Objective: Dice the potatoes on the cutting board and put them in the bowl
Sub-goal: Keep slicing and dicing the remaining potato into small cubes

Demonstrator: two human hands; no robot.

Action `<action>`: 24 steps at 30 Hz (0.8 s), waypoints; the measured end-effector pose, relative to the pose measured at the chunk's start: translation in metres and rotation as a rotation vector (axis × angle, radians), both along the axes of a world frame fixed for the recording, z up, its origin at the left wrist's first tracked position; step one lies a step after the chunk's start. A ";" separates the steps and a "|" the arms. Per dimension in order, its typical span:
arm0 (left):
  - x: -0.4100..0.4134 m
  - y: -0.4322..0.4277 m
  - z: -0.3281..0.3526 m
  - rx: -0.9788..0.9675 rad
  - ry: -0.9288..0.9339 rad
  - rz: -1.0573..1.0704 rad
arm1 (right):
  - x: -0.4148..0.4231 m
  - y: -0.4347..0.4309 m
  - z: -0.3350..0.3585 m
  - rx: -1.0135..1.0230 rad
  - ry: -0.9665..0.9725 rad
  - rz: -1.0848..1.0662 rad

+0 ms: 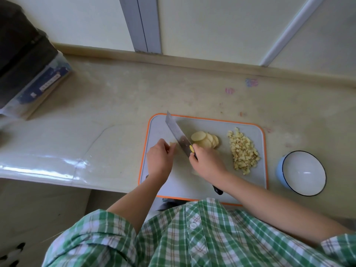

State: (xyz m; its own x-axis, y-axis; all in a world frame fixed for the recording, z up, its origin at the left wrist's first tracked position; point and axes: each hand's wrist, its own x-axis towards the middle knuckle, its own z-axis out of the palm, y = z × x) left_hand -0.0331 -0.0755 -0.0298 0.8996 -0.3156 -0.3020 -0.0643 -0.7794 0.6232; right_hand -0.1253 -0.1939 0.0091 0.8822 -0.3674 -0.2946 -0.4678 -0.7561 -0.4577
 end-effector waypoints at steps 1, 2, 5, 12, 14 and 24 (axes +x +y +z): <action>-0.002 -0.001 -0.001 -0.006 0.023 0.016 | -0.001 0.003 -0.002 0.004 0.012 0.021; -0.004 -0.002 -0.001 -0.008 0.047 0.031 | -0.002 0.005 -0.003 0.006 0.020 0.041; -0.006 -0.003 -0.005 -0.042 0.127 0.083 | 0.000 0.007 -0.004 0.003 0.040 0.060; -0.007 -0.008 -0.003 -0.350 0.470 0.458 | 0.002 0.003 0.004 -0.009 0.012 0.048; -0.007 -0.009 -0.004 -0.393 0.508 0.502 | 0.002 0.001 0.010 0.003 -0.010 0.037; -0.007 -0.008 -0.003 -0.454 0.531 0.532 | -0.004 -0.002 0.019 -0.024 0.084 0.135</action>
